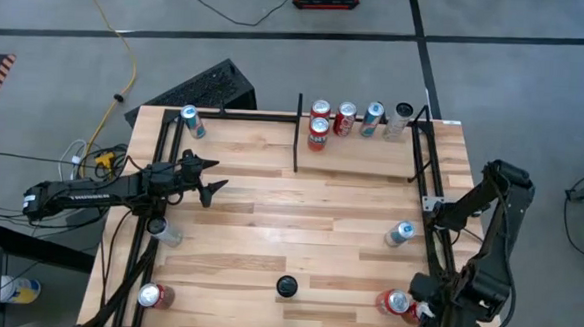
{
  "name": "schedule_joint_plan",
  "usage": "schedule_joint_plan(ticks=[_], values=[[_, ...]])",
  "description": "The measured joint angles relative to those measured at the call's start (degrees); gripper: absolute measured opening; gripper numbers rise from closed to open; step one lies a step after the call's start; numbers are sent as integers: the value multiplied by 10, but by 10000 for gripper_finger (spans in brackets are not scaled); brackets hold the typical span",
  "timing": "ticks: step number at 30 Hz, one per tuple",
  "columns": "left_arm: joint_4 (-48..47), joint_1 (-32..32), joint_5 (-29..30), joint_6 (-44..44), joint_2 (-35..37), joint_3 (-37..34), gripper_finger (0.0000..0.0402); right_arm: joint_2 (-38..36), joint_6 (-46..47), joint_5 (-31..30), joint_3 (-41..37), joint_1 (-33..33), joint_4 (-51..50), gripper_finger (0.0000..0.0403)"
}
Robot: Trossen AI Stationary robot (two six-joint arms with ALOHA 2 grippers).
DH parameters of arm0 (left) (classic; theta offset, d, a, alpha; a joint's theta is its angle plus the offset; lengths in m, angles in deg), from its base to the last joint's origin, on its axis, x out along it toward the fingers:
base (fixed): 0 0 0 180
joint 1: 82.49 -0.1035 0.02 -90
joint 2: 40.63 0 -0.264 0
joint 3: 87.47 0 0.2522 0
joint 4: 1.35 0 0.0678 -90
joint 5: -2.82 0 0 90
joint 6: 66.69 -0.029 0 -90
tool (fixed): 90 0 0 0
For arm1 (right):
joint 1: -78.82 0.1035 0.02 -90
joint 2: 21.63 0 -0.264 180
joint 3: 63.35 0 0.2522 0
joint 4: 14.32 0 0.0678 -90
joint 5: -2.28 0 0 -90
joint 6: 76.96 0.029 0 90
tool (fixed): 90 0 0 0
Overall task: Place canned beverage on shelf
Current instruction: Put the right red-white soda can on the shelf aligned with the other red-white soda can
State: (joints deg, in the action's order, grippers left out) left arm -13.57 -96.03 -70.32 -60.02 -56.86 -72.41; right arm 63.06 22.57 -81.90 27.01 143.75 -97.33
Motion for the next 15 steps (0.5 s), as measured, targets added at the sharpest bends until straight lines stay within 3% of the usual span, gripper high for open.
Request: schedule_joint_plan(ticks=[15], values=[[0,0,0,0,0,0,334,1,-6,6,0,-7,-26,295]])
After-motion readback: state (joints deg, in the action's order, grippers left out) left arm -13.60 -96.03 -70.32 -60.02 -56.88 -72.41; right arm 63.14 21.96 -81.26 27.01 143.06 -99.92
